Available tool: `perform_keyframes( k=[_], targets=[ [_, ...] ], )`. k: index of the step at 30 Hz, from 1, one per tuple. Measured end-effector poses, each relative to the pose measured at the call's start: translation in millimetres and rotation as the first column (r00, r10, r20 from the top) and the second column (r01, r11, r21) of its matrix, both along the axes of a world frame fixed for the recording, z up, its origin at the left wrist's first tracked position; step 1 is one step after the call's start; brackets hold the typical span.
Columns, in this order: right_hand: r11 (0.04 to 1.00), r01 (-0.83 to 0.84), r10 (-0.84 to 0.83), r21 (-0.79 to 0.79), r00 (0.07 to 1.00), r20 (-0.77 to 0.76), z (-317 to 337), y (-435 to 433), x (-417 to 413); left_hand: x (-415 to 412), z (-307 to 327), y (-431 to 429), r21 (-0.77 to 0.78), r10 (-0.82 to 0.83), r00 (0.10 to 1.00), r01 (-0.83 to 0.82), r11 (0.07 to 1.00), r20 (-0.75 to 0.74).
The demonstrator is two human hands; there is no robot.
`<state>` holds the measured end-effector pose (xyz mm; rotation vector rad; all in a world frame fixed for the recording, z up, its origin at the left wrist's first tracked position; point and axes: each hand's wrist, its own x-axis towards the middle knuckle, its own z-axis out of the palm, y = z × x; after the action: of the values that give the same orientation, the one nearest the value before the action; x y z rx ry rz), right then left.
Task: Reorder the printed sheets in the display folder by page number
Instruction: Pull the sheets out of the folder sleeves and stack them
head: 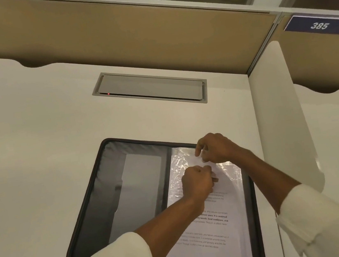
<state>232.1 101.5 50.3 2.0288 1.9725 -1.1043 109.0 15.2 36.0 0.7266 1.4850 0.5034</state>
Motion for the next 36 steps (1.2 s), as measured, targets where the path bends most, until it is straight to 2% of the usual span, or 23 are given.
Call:
perform_keyframes(
  k=[3,7,12,14,16,20,22,24,27,32,36],
  targets=[
    [0.995,-0.093,0.096,-0.027,0.988,0.123,-4,18,-6,2,7,-3,0.042,-0.027,0.996,0.031,0.999,-0.086],
    [0.991,-0.097,0.115,-0.096,0.972,0.206,-5,28,-13,4,6,-6,0.118,-0.023,0.988,0.041,0.992,-0.15],
    [0.983,-0.073,0.122,-0.167,0.945,0.303,-1,27,-11,-1,-12,-19,0.269,-0.109,0.923,0.218,0.938,-0.368],
    [0.984,-0.066,0.118,-0.165,0.936,0.333,-2,27,-7,-12,-20,-29,0.37,-0.108,0.886,0.296,0.881,-0.451],
    [0.984,-0.062,0.116,-0.167,0.935,0.335,-3,28,-3,-26,-33,-39,0.439,-0.129,0.806,0.441,0.783,-0.578],
    [0.982,-0.027,0.083,-0.185,0.95,0.302,-1,36,10,-62,-58,-60,0.323,-0.323,0.565,0.758,0.567,-0.759],
    [0.982,-0.015,0.065,-0.186,0.962,0.266,-1,42,16,-77,-66,-71,0.301,-0.38,0.498,0.83,0.469,-0.78],
    [0.982,-0.031,0.076,-0.186,0.967,0.241,-2,48,21,-86,-71,-82,0.297,-0.43,0.482,0.853,0.429,-0.763],
    [0.983,-0.043,0.086,-0.177,0.966,0.246,-4,57,27,-93,-74,-91,0.356,-0.422,0.514,0.845,0.398,-0.747],
    [0.995,-0.03,0.055,-0.094,0.96,0.275,-7,73,38,-97,-85,-100,0.347,-0.419,0.49,0.86,0.374,-0.765],
    [1.0,-0.013,0.006,0.023,0.958,0.287,-10,85,47,-102,-82,-98,0.301,-0.482,0.457,0.88,0.368,-0.748]
  ],
)
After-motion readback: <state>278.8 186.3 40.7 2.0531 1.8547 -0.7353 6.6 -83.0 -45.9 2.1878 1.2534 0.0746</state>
